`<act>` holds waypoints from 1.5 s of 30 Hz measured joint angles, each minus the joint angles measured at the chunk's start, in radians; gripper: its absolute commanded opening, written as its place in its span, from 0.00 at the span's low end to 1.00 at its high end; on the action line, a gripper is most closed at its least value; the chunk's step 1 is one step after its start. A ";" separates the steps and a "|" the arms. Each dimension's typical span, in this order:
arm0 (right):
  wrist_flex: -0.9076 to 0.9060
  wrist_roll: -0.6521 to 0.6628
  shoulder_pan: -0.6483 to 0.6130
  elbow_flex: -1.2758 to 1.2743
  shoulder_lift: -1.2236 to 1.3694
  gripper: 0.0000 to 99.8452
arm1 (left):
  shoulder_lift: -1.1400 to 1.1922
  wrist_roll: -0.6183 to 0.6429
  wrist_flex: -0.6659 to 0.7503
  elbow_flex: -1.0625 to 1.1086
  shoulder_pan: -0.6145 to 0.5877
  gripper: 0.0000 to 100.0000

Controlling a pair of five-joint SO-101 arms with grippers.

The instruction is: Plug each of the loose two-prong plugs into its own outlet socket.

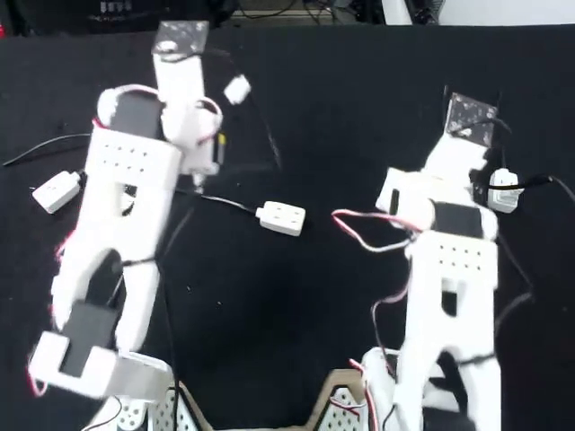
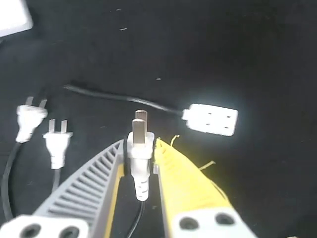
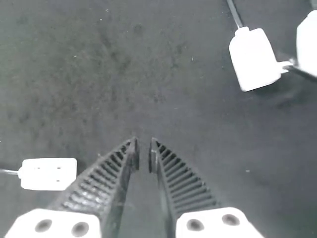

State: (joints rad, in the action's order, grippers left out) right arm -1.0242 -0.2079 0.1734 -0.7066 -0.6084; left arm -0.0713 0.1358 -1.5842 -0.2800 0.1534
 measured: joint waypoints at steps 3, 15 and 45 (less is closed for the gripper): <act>-0.017 0.051 0.064 -0.048 -0.077 0.04 | -0.101 0.049 0.161 0.201 0.064 0.03; -0.029 0.161 0.173 -0.238 -0.161 0.04 | -0.354 0.081 0.948 0.910 0.423 0.14; 0.037 0.115 -0.178 -0.330 -0.043 0.17 | -0.450 0.213 0.968 1.215 -0.068 0.18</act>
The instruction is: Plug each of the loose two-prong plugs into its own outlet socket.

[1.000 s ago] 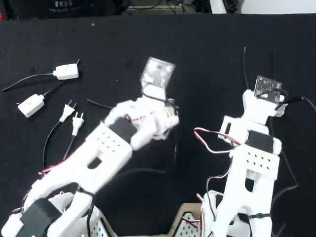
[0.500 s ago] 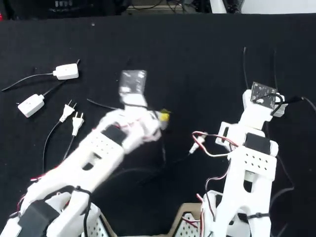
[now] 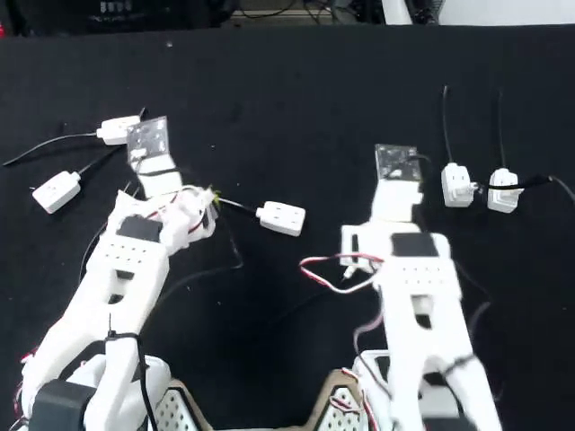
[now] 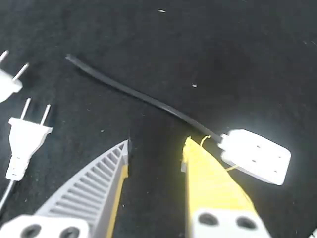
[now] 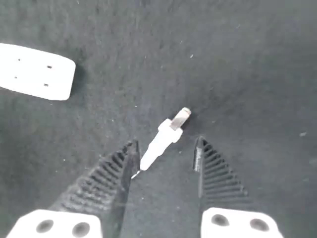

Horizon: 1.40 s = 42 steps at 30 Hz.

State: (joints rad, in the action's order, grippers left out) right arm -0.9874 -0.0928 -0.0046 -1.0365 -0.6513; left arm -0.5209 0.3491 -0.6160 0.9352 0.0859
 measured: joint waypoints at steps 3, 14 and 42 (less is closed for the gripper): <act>0.012 -0.035 -0.005 0.028 0.161 0.17 | 0.000 0.021 0.064 0.061 -0.006 0.18; -0.143 -0.051 -0.003 0.331 0.595 0.17 | 0.000 0.028 0.199 0.169 -0.006 0.18; -0.290 0.508 0.011 0.818 0.457 0.01 | 0.000 0.028 0.201 0.169 -0.006 0.18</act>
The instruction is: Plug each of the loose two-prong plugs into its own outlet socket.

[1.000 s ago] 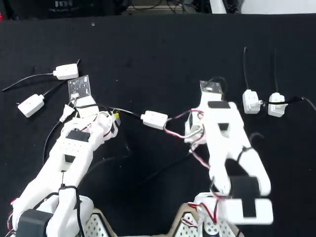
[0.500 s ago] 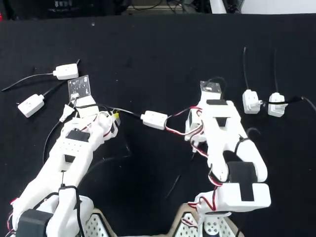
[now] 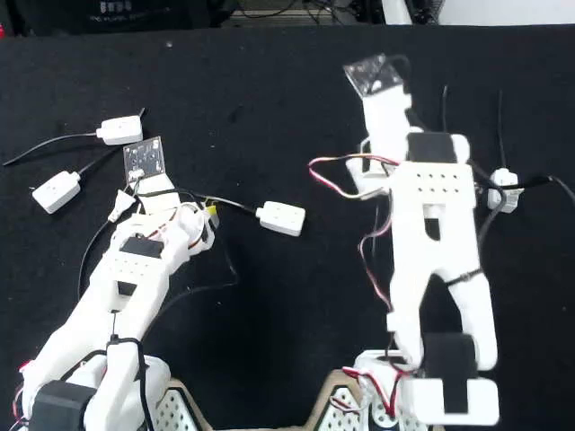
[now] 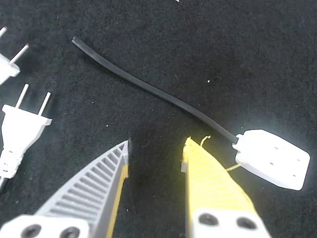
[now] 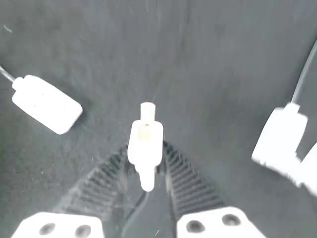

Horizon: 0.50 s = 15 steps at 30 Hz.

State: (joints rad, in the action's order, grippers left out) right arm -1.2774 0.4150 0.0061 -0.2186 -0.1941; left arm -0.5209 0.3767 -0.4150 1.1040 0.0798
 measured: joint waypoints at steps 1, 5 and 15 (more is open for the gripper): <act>-0.005 0.052 -0.015 0.008 -0.008 0.01 | 0.000 0.000 0.000 0.000 0.000 0.18; -0.035 0.330 -0.094 -0.046 -0.014 0.01 | 0.000 0.000 0.000 0.000 0.000 0.18; 0.250 0.503 -0.176 -0.588 -0.018 0.01 | 0.000 0.000 0.000 0.000 0.000 0.18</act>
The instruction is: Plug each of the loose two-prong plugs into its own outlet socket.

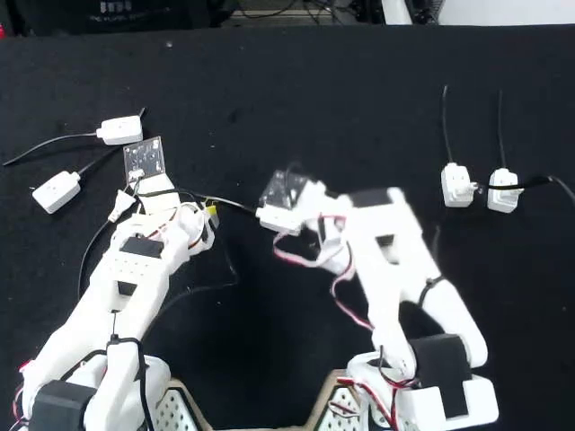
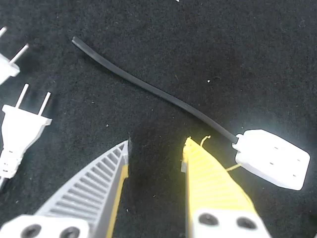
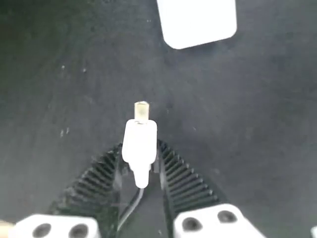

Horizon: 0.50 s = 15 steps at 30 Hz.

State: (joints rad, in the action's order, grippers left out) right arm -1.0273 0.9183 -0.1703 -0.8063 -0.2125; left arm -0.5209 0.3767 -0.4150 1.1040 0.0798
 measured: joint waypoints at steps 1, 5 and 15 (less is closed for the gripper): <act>0.060 -0.026 -0.003 -0.044 0.000 0.02 | 0.000 0.000 0.000 0.000 0.000 0.18; 0.221 -0.117 -0.003 -0.152 0.000 0.10 | 0.000 0.000 0.000 0.000 0.000 0.18; 0.235 -0.190 -0.005 -0.166 -0.002 0.01 | 0.000 0.000 0.000 0.000 0.000 0.18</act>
State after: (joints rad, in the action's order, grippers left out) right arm -0.7925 0.7281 -0.1749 -0.9720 -0.2140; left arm -0.5209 0.3767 -0.4150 1.1040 0.0798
